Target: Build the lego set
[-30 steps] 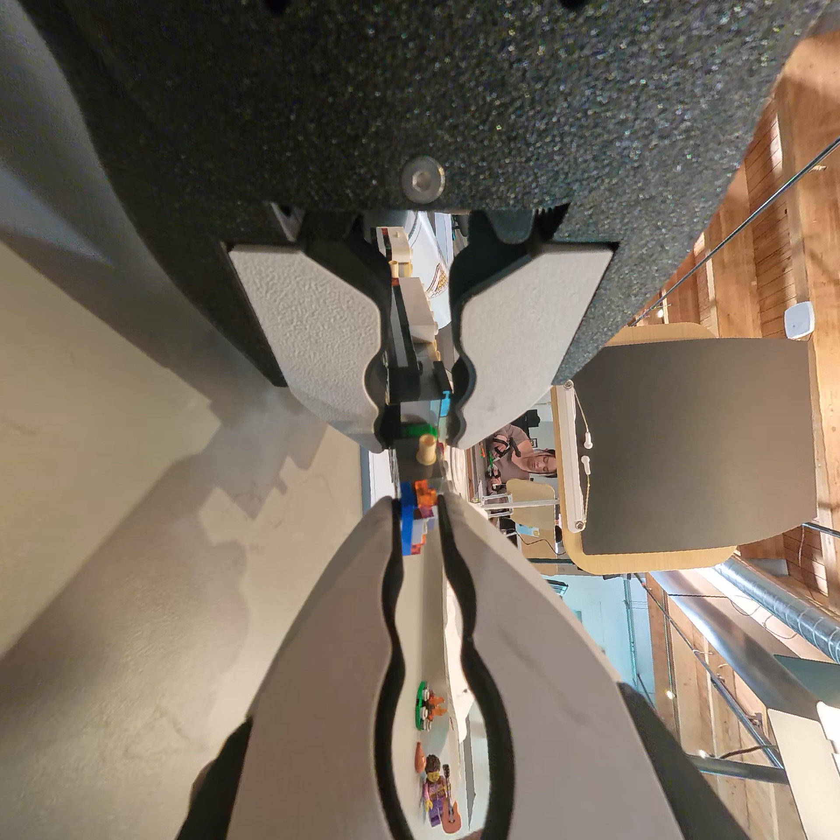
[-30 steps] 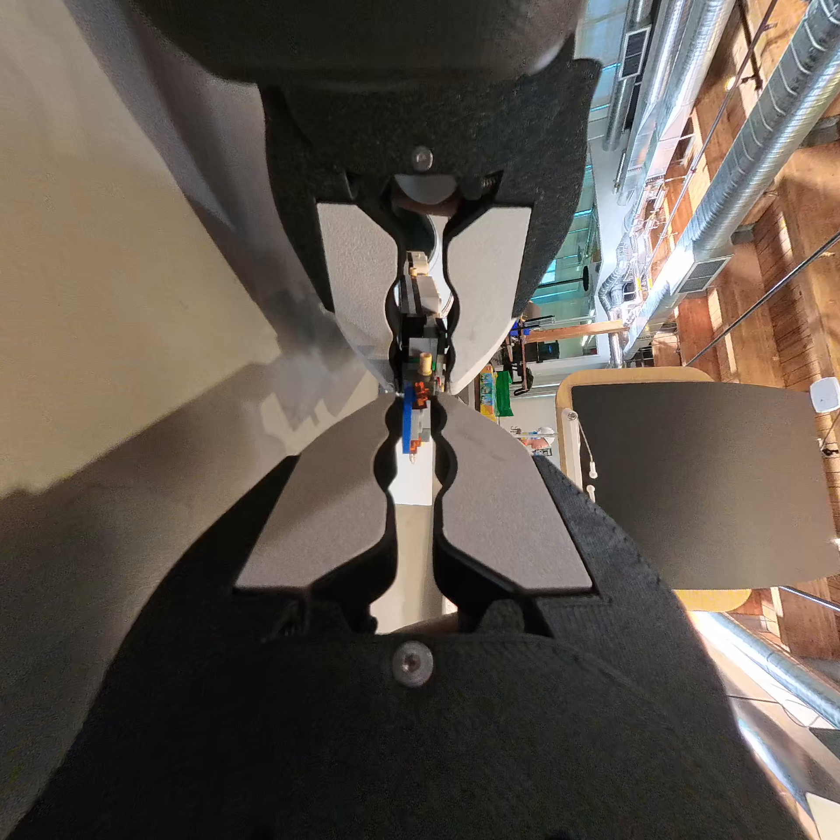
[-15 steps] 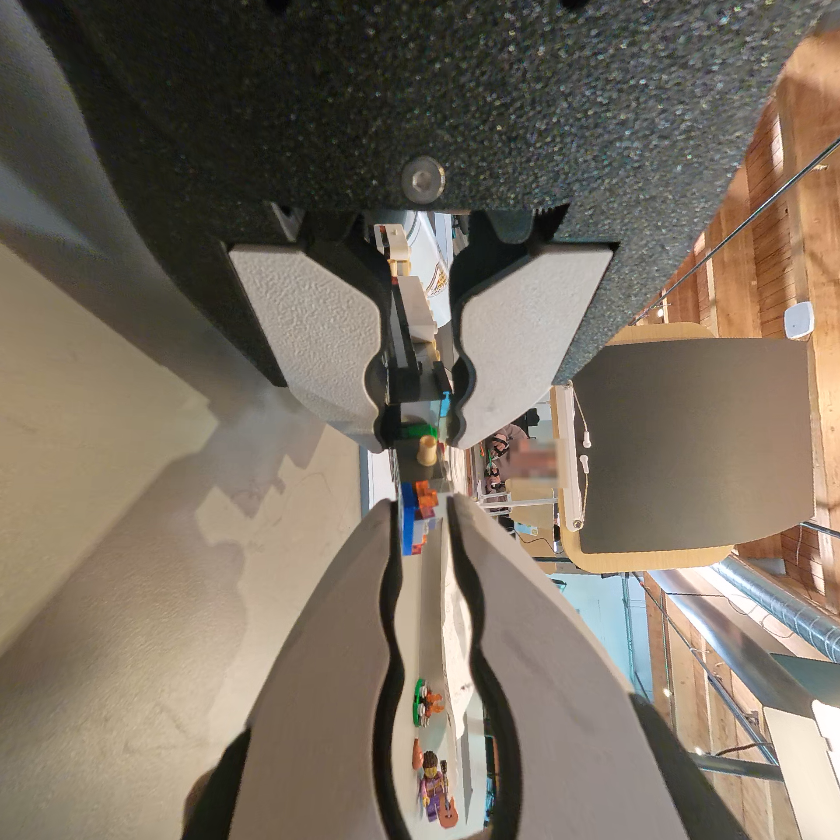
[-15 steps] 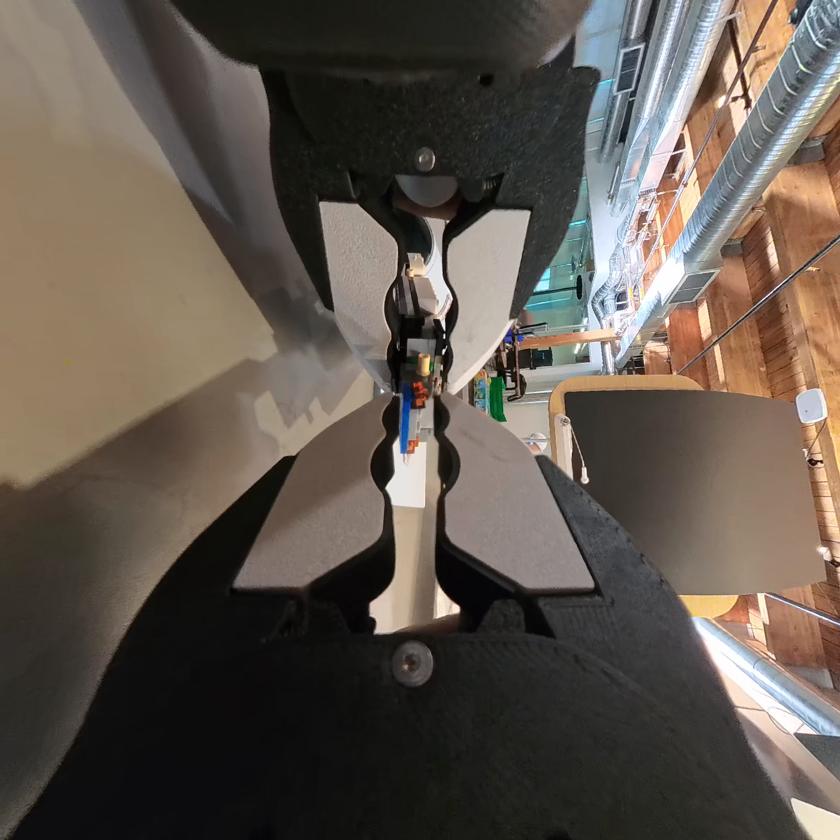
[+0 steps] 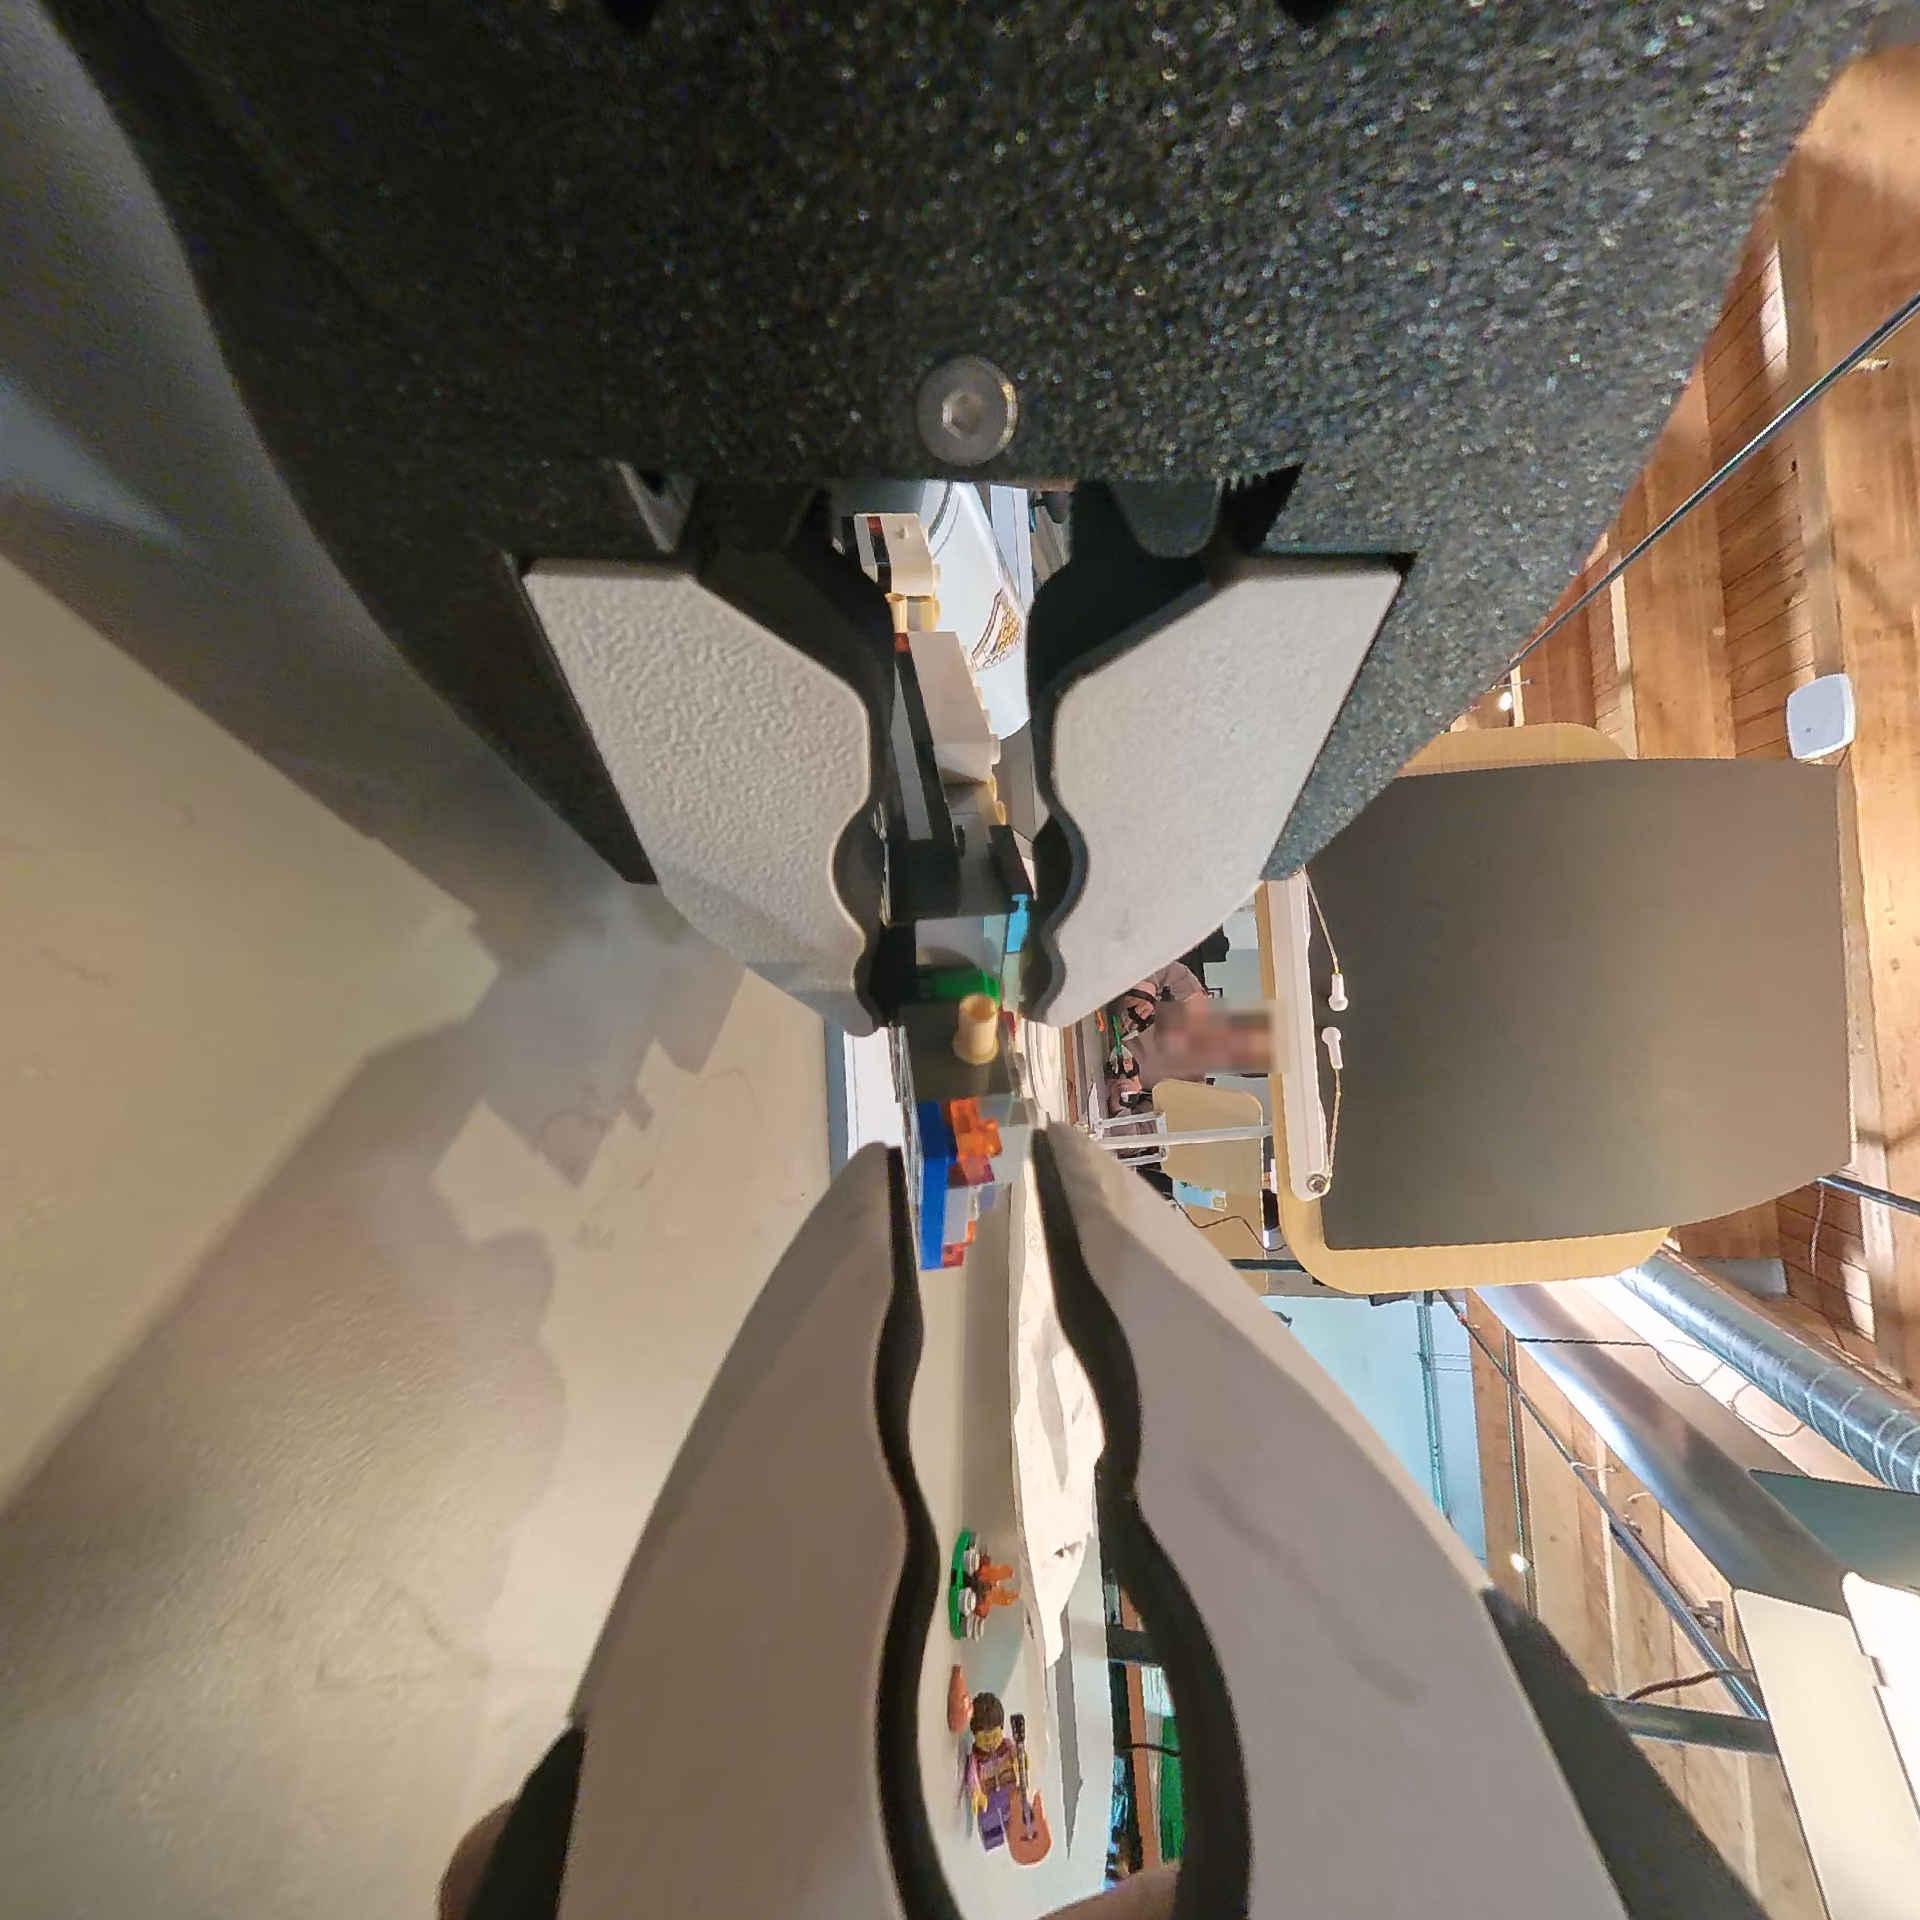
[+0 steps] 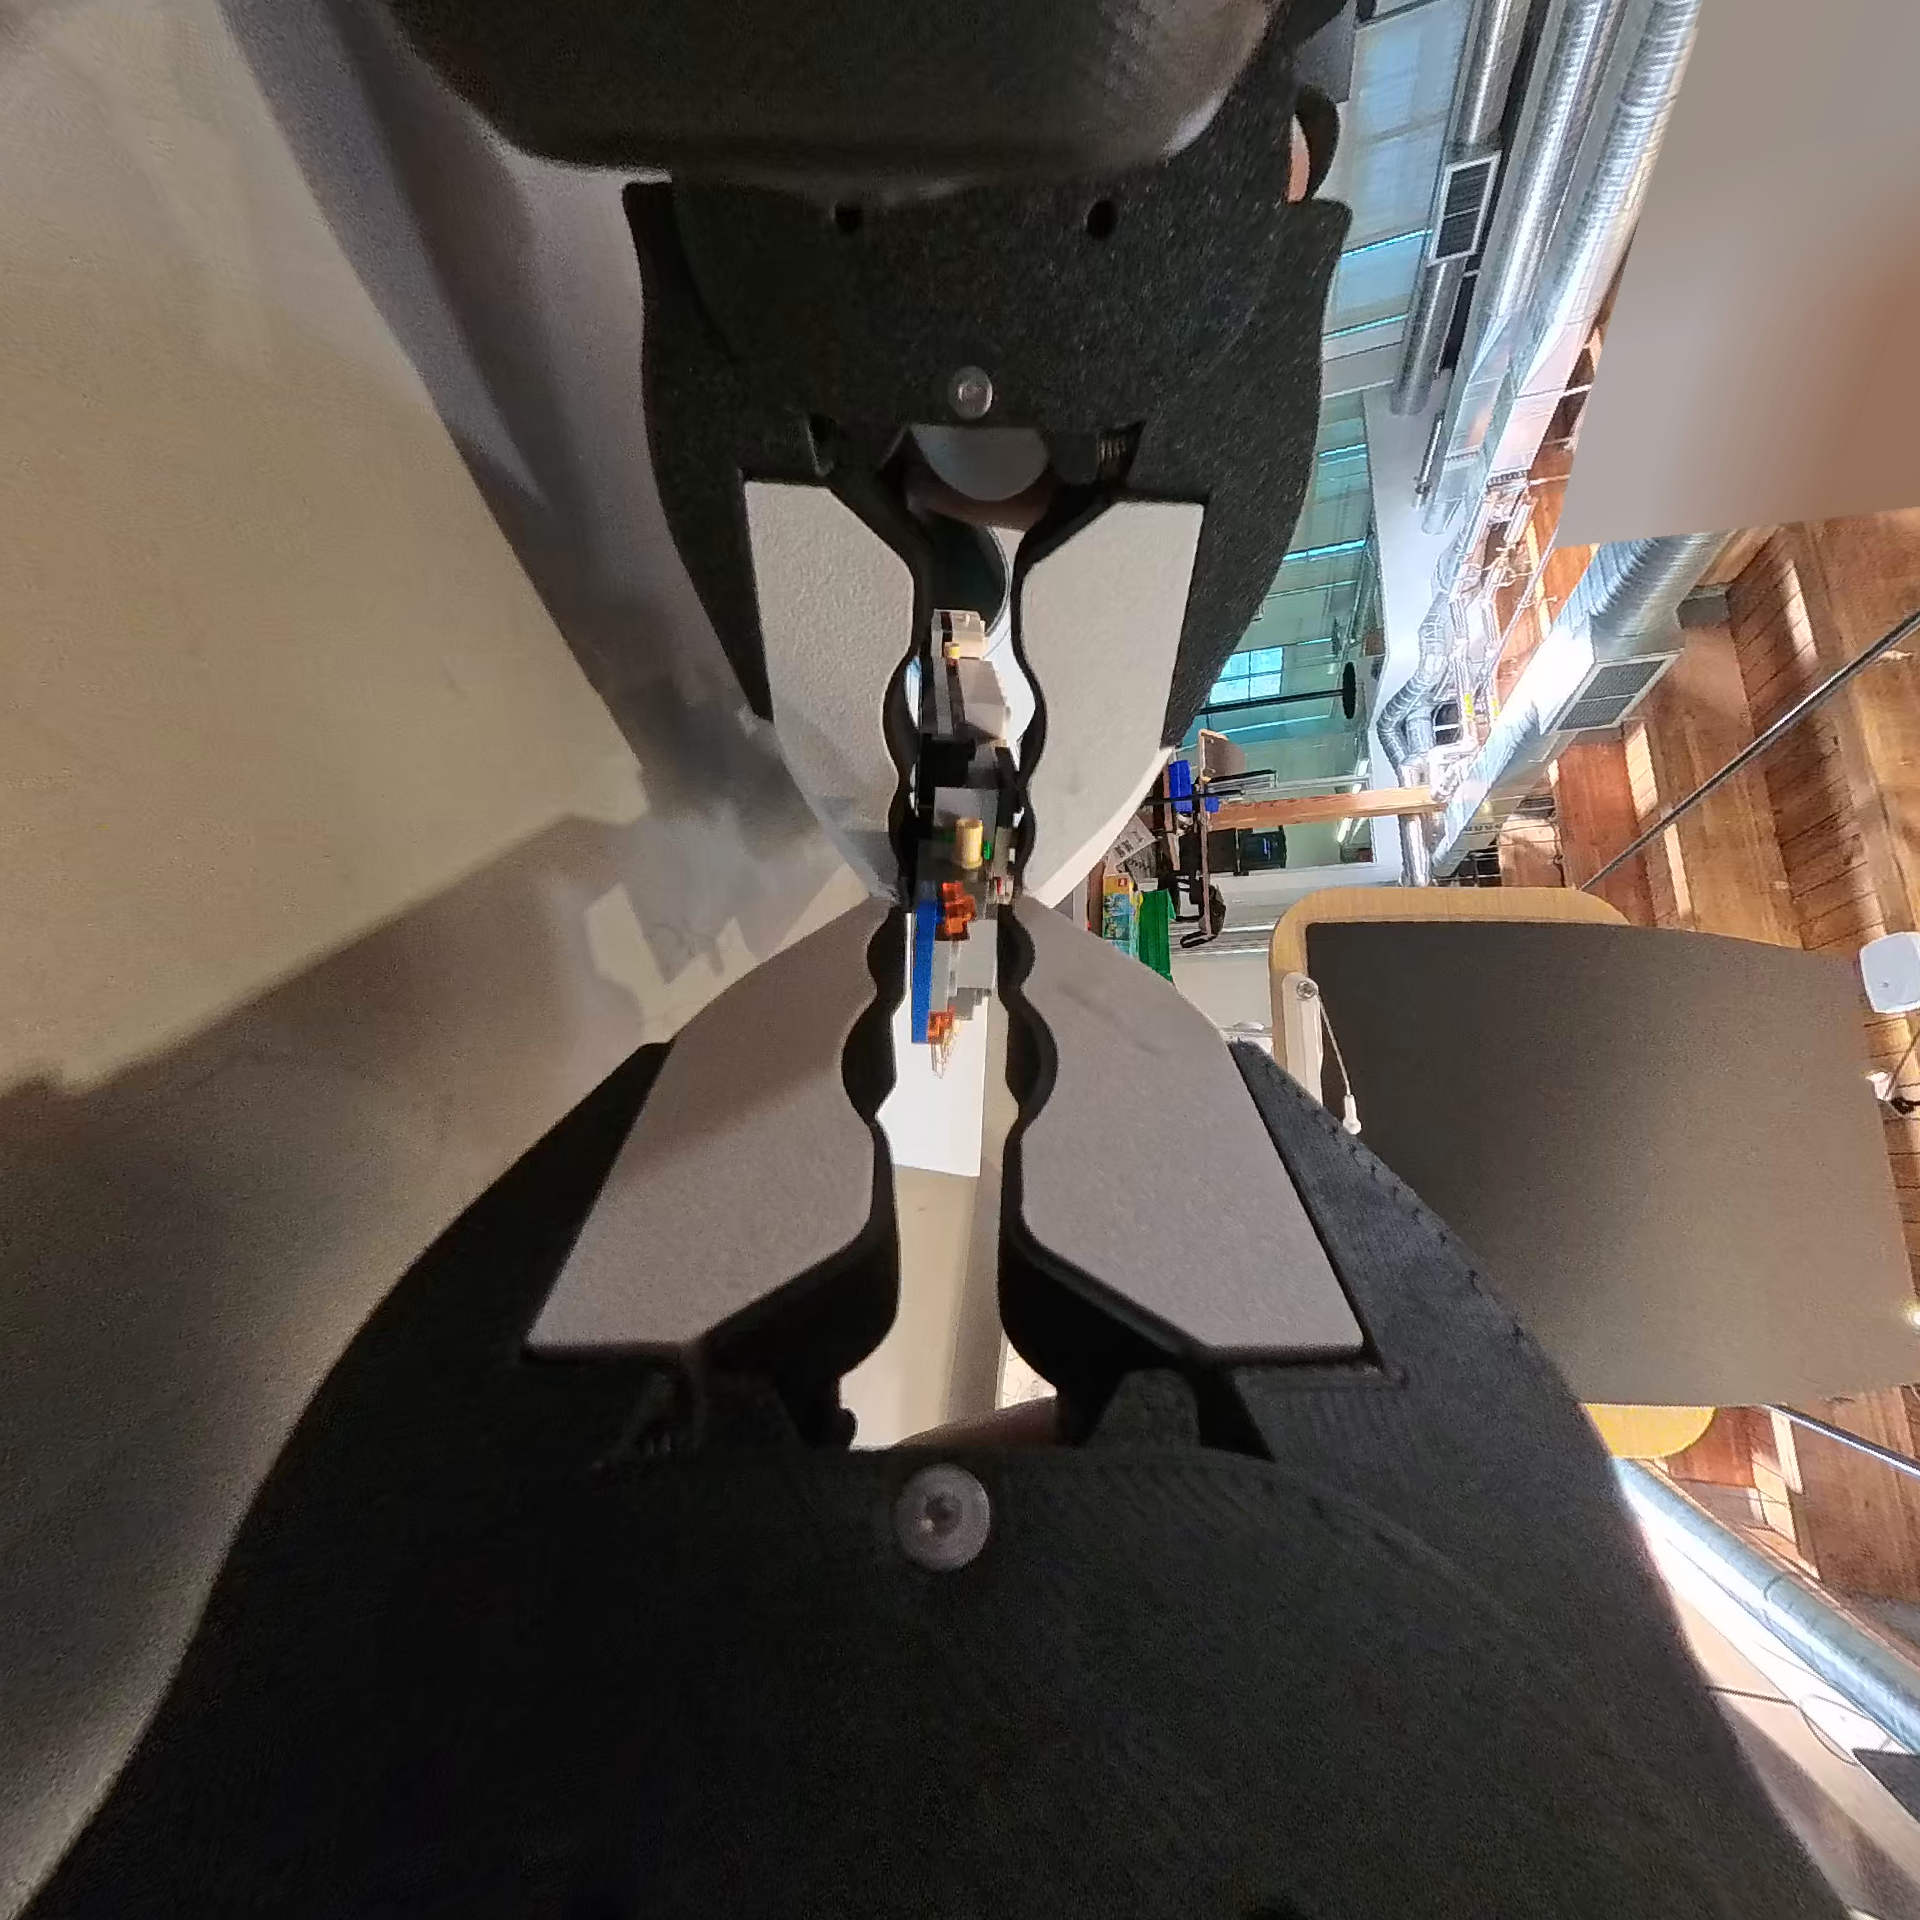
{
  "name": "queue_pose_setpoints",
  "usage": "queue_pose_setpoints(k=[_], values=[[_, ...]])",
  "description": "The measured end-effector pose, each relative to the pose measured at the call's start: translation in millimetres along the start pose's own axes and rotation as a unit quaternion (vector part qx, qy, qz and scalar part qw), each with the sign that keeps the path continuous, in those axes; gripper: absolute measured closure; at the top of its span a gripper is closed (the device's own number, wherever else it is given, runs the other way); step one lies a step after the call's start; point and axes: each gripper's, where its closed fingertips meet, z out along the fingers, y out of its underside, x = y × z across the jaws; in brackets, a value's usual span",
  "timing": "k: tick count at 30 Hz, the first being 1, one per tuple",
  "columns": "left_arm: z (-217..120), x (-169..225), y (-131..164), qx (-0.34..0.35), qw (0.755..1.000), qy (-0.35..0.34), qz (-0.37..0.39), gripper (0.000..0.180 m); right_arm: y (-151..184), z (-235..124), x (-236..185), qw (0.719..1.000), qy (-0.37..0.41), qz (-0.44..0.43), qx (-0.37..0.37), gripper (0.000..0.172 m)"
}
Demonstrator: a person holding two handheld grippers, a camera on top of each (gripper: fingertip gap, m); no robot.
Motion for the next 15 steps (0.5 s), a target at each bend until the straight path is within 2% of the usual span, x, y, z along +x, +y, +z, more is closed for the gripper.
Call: queue_pose_setpoints(k=[15], values=[[-1.1, -1.4, -0.5, 0.000, 1.000, -0.004, 0.001, 0.156, 1.0, 1.2, 0.4, 1.000, 0.003, -0.029, -0.007, 0.161]])
